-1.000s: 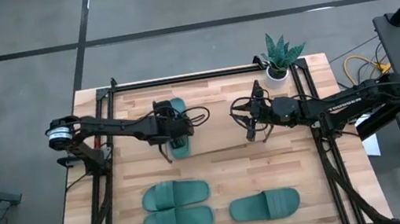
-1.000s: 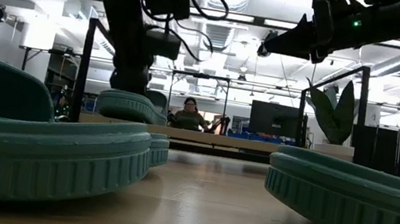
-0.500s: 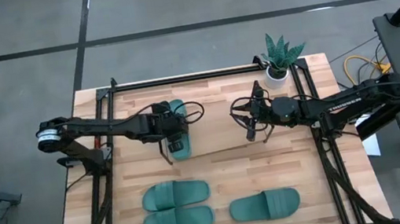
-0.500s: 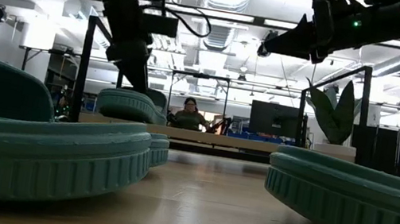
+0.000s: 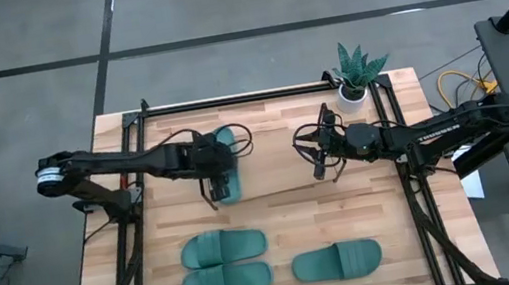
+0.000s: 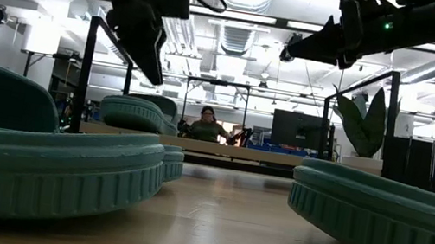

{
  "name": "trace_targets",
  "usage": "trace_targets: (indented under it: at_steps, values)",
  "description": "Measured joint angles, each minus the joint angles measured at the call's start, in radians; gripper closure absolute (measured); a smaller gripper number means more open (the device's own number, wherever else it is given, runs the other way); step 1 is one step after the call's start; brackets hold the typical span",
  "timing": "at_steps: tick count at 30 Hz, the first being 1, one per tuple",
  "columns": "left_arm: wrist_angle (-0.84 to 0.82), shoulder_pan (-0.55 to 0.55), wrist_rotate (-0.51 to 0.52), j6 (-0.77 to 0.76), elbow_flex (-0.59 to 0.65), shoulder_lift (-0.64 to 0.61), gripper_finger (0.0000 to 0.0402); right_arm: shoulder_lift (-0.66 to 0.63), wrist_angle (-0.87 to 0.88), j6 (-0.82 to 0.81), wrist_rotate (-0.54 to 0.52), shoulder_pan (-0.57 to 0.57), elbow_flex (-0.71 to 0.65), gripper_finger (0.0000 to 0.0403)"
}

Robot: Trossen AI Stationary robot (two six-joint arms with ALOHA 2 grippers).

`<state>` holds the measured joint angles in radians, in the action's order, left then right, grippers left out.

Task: Pick and place slides into the shelf
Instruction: Put the green slipper on the shelf

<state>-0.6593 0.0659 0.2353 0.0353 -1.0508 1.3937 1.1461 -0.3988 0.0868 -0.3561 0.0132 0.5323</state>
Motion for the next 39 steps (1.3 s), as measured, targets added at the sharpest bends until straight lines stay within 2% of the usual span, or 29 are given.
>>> trace_targets:
  at_steps: [3, 9, 11, 19, 24, 27, 29, 32, 34, 36, 39]
  values:
    - [0.042, -0.008, -0.030, -0.001, 0.003, -0.026, 0.0239, 0.000, 0.000, 0.000, 0.000, 0.000, 0.000, 0.0320]
    - [0.169, -0.041, -0.312, 0.037, 0.024, -0.082, 0.0239, 0.000, -0.007, 0.004, 0.000, -0.007, 0.000, 0.0314]
    - [0.180, -0.059, -0.362, 0.050, 0.024, -0.115, 0.0239, -0.004, -0.008, 0.022, -0.001, -0.024, 0.000, 0.0314]
    - [0.238, -0.179, -0.349, 0.025, 0.066, -0.290, 0.0239, -0.083, 0.006, 0.158, -0.008, -0.206, 0.000, 0.0329]
    - [0.282, -0.288, -0.220, -0.005, 0.171, -0.435, 0.0239, -0.147, 0.031, 0.187, -0.029, -0.389, -0.007, 0.0333]
    - [0.298, -0.343, -0.122, -0.059, 0.244, -0.520, 0.0239, -0.172, 0.051, 0.188, -0.150, -0.519, -0.011, 0.0332]
    - [0.318, -0.368, -0.087, -0.100, 0.294, -0.566, 0.0239, -0.178, 0.052, 0.203, -0.294, -0.615, -0.013, 0.0331]
    - [0.353, -0.392, -0.077, -0.135, 0.353, -0.624, 0.0239, -0.176, 0.056, 0.256, -0.546, -0.760, -0.008, 0.0331]
    - [0.373, -0.402, -0.076, -0.136, 0.377, -0.653, 0.0239, -0.175, 0.056, 0.308, -0.675, -0.856, -0.003, 0.0331]
    - [0.396, -0.404, -0.076, -0.136, 0.400, -0.675, 0.0239, -0.175, 0.059, 0.374, -0.726, -0.941, -0.003, 0.0331]
    - [0.416, -0.404, -0.068, -0.135, 0.416, -0.698, 0.0239, -0.174, 0.110, 0.442, -0.701, -1.056, -0.005, 0.0330]
